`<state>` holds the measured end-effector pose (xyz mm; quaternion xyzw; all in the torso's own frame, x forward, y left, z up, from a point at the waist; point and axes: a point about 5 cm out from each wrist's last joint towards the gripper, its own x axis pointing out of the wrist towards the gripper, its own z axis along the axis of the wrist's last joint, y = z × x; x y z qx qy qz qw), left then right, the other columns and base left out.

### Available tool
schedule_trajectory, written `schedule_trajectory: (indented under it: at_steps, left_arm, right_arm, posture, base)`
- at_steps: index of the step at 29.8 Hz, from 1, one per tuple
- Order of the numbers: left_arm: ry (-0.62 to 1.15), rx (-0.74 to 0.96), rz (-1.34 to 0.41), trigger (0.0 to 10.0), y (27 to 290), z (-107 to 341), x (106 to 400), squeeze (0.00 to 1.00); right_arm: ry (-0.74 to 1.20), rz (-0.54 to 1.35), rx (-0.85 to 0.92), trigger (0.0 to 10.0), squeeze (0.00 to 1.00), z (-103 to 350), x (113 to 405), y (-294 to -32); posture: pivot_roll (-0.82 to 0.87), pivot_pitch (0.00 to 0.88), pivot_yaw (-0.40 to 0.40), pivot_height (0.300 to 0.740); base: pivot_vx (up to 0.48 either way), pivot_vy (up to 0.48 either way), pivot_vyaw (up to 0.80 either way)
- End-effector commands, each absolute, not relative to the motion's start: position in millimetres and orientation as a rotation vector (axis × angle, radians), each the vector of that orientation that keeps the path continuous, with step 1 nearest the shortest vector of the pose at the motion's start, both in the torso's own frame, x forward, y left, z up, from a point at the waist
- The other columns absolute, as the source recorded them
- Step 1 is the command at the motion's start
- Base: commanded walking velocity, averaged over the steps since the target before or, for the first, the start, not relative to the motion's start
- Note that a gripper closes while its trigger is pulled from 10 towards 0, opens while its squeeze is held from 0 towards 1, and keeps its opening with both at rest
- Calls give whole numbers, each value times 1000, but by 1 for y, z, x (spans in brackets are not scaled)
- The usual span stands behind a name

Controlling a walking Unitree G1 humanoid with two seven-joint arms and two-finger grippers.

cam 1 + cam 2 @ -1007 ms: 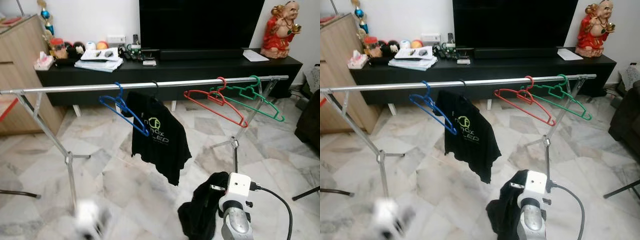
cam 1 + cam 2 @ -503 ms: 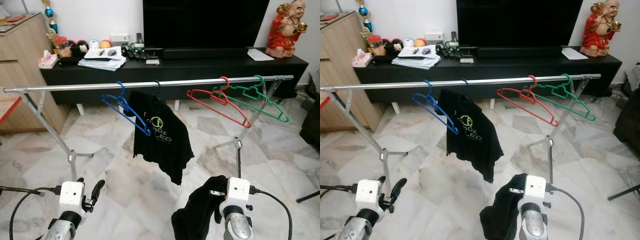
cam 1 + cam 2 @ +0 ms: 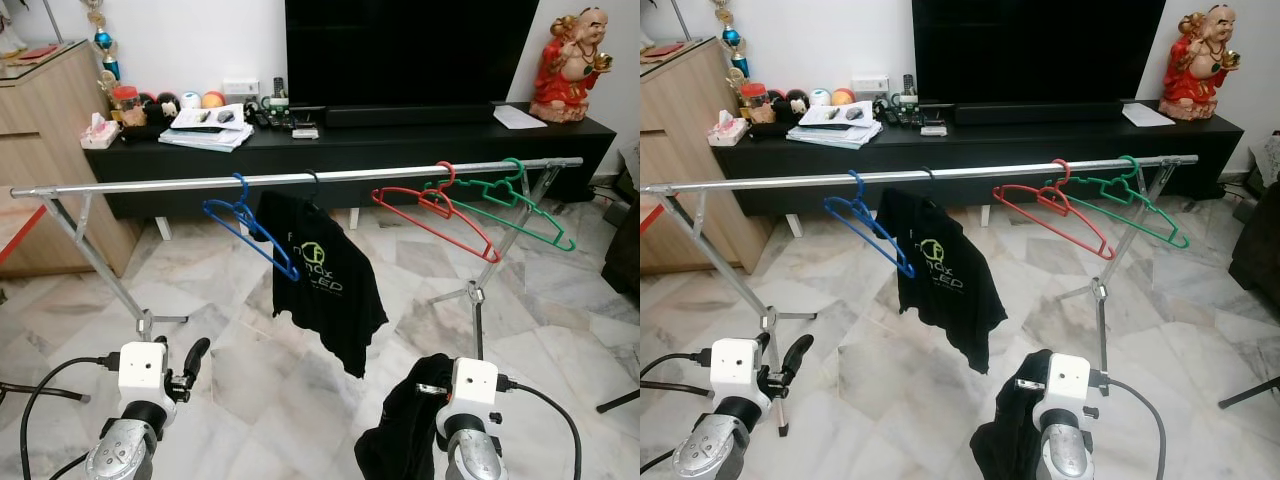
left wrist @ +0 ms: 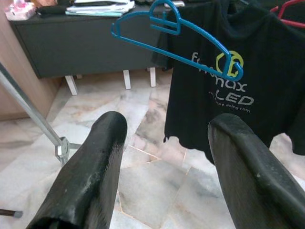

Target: Hang hanger

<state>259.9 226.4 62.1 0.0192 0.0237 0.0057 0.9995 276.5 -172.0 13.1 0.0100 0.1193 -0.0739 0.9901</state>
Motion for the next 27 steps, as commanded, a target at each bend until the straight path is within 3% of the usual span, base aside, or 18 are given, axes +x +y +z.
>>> schedule_trajectory:
  at_steps: [1, 20, 27]
  left_arm:
    - [42, 45, 9, 10000, 229, 68, 264, 0]
    - [29, 46, 22, 10000, 229, 79, 275, 0]
    - [25, 44, 20, 10000, 226, 81, 278, 0]
  right_arm:
    - [183, -153, 29, 10000, 0, 24, 283, -172]
    - [168, -124, 33, 10000, 0, 28, 289, -169]
    - [167, -121, 33, 10000, 0, 29, 289, -167]
  posture:
    - [36, 0, 38, 740]
    - [48, 0, 35, 740]
    - [50, 0, 35, 740]
  base:
    - [259, 0, 0]
    - [273, 0, 0]
    - [282, 0, 599]
